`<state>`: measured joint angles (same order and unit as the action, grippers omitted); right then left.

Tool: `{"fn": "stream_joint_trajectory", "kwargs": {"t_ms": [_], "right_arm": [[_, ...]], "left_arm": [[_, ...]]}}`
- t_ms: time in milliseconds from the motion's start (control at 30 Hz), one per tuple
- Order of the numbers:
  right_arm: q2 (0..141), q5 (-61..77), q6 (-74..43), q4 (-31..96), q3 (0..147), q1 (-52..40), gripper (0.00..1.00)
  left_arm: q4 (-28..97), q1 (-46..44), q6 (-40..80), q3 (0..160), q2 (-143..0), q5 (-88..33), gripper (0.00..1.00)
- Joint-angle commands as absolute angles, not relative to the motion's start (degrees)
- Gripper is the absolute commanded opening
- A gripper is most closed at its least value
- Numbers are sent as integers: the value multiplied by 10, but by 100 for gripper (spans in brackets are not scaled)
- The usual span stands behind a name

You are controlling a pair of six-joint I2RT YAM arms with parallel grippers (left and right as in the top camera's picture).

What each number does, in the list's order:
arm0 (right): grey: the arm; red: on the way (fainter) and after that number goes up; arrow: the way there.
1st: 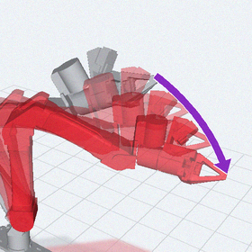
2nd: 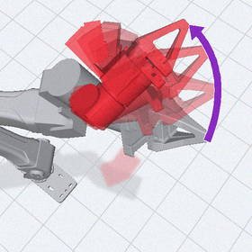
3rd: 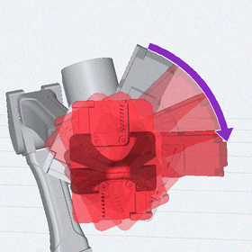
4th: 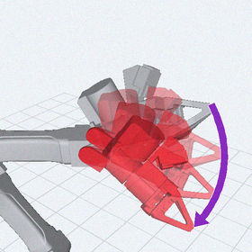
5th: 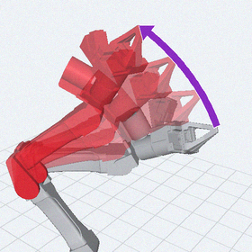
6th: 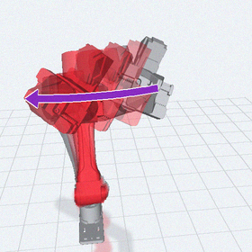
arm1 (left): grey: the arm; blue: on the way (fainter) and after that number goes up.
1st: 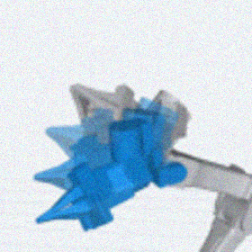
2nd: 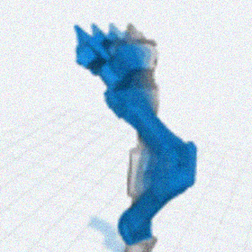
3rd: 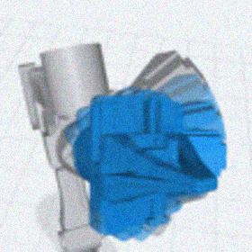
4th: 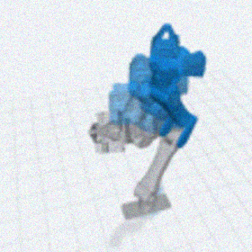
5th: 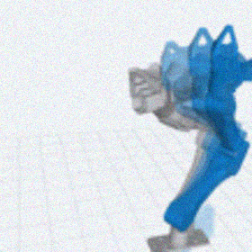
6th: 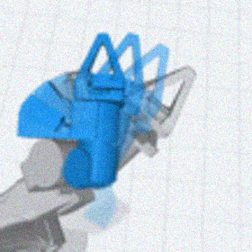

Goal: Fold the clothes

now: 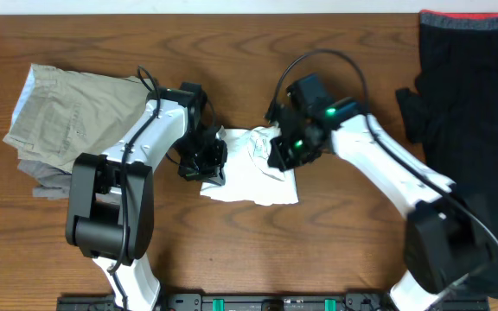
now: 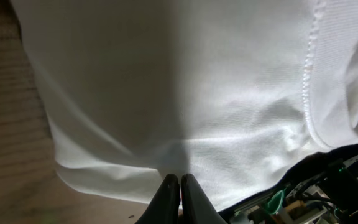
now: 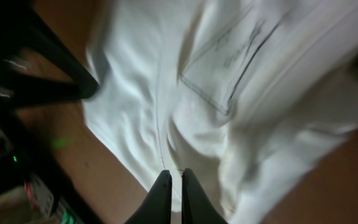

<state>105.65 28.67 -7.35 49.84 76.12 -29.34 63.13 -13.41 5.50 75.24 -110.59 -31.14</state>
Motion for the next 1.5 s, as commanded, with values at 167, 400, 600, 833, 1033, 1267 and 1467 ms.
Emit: {"fn": "stream_joint_trajectory", "kwargs": {"t_ms": [167, 400, 600, 833, 1033, 1267, 1467], "right_arm": [[1094, 331, 39, 661, 761, -316, 1], [1060, 218, 46, 713, 761, -284, 2], [1038, 266, 52, 581, 761, -274, 33], [1050, 274, 79, 538, 761, -279, 38], [1052, 272, 100, 549, 759, -299, 35], [1052, 256, 99, 532, 727, -308, 32], [1052, 274, 99, 506, 685, -308, 18]], "left_arm": [[653, -134, 45, 752, -1113, -294, 7], [660, -134, 45, 752, -1113, -289, 7], [647, -135, 45, 752, -1113, -289, 16], [640, -135, 45, 752, -1113, -289, 23], [637, -135, 45, 752, -1113, -289, 24], [637, -135, 45, 752, -1113, -289, 24], [637, -135, 45, 752, -1113, -289, 24]]}}
